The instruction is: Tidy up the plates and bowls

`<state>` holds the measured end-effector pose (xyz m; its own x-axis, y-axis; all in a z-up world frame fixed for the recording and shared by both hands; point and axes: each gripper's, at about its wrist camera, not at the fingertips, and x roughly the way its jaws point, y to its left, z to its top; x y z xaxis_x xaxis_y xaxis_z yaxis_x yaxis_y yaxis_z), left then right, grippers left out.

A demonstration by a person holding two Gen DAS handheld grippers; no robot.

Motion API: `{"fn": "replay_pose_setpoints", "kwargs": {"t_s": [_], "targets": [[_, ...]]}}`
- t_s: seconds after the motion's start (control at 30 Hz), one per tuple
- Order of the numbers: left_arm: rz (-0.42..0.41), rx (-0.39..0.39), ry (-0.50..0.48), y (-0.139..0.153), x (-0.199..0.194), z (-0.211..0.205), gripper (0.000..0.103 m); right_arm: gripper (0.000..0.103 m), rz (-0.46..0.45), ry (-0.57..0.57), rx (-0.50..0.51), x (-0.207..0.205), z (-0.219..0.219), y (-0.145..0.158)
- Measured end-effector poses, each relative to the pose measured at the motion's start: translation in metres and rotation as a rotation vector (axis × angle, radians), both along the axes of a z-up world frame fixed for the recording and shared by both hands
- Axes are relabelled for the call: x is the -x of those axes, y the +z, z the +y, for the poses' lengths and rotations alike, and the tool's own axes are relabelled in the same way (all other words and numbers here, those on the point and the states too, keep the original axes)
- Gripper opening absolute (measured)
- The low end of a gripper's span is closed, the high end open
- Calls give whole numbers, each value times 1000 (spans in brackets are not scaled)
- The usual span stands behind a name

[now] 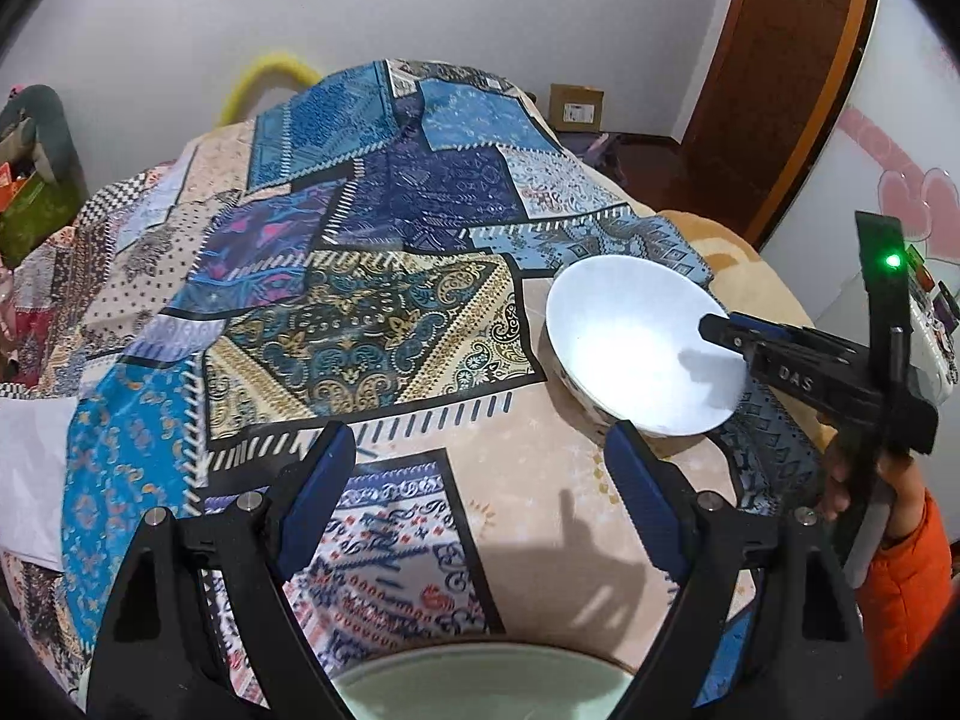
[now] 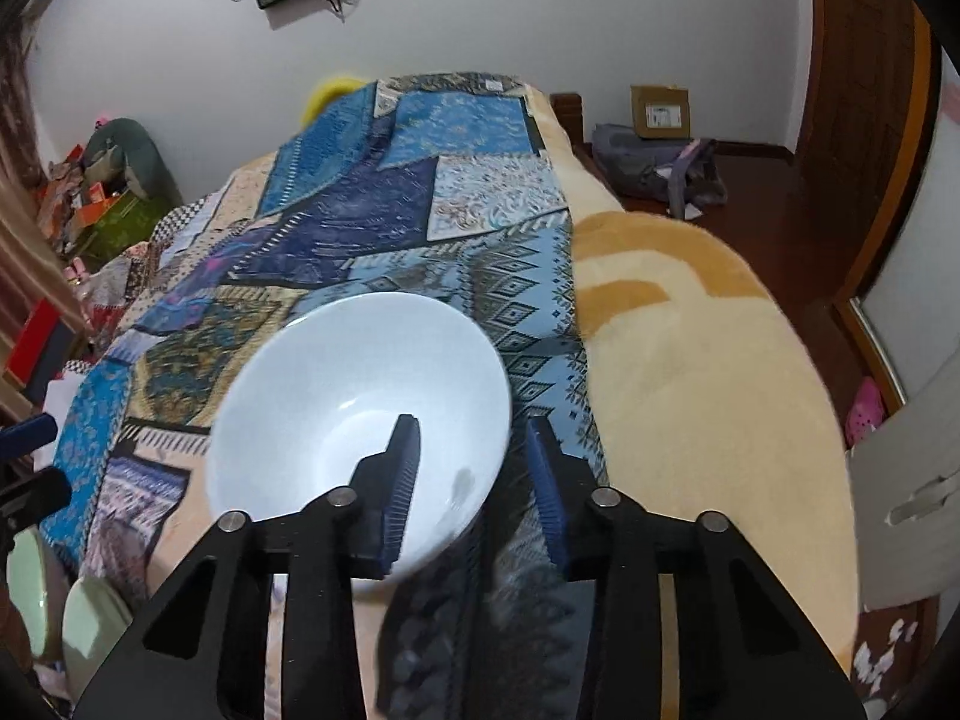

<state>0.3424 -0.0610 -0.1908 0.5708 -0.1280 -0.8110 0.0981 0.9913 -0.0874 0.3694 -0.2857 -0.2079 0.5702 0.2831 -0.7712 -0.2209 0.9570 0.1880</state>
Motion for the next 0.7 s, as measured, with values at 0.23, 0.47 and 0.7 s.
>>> {"fn": "replay_pose_setpoints", "kwargs": {"t_s": [0.23,0.47,0.7], "targets": [[23,23,-10,-14,-17,-4,85,15,57,38,-9,-18,5,-18],[39,14,-13,-26,-27,-8,83,14,30,121,9,-7,16,-17],[128,20,21,-49,-36,3,65,14,4,238,15,9,41,-14]]}}
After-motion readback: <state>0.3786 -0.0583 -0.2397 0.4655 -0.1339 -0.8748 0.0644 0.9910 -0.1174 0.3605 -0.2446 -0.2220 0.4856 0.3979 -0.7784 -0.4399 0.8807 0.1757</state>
